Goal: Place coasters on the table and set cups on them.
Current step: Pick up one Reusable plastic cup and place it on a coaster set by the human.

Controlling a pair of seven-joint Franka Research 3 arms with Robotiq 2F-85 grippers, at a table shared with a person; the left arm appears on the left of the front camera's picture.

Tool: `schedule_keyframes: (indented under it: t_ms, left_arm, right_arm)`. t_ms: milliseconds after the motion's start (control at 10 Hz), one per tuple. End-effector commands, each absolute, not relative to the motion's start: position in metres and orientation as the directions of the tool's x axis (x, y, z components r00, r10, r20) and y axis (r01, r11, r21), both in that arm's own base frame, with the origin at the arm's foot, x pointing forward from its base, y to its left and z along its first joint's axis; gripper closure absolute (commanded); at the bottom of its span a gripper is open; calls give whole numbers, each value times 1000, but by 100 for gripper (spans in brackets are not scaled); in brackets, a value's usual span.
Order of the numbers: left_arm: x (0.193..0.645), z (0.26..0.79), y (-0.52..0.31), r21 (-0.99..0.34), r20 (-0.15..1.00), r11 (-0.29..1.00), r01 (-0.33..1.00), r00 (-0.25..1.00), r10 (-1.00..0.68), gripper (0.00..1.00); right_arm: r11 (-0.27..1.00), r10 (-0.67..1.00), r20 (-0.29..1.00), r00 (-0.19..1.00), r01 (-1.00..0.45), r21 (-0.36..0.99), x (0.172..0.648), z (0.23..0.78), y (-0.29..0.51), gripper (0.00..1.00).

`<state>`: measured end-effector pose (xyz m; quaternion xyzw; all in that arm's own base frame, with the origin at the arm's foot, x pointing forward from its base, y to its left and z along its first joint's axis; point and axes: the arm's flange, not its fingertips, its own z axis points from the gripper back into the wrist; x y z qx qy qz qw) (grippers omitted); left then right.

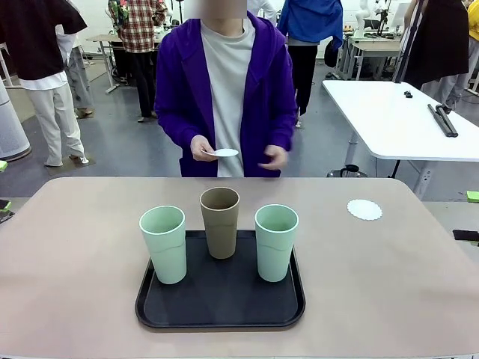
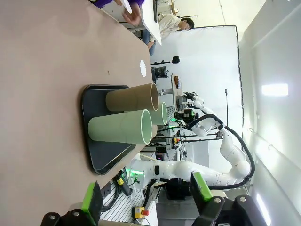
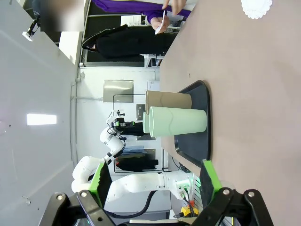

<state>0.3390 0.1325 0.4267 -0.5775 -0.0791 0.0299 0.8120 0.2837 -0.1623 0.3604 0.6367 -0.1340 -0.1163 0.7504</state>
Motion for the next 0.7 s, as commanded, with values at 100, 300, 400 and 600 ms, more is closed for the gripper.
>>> schedule_keyframes:
  t_ms: [100, 300, 400, 600]
  left_arm:
    - [338, 428, 133, -947, 98, 317, 48, 985, 143, 0]
    - [338, 428, 133, -947, 98, 317, 48, 985, 143, 0]
    - [338, 428, 133, -947, 98, 317, 48, 985, 143, 0]
    - [338, 428, 133, -947, 98, 317, 48, 985, 143, 0]
  right_arm:
    - [154, -348, 52, 936, 2, 988, 284, 361, -163, 0]
    - [154, -348, 52, 936, 2, 988, 284, 361, -163, 0]
    - [154, -348, 52, 936, 2, 988, 284, 361, -163, 0]
    - [162, -345, 53, 937, 4, 987, 284, 360, -162, 0]
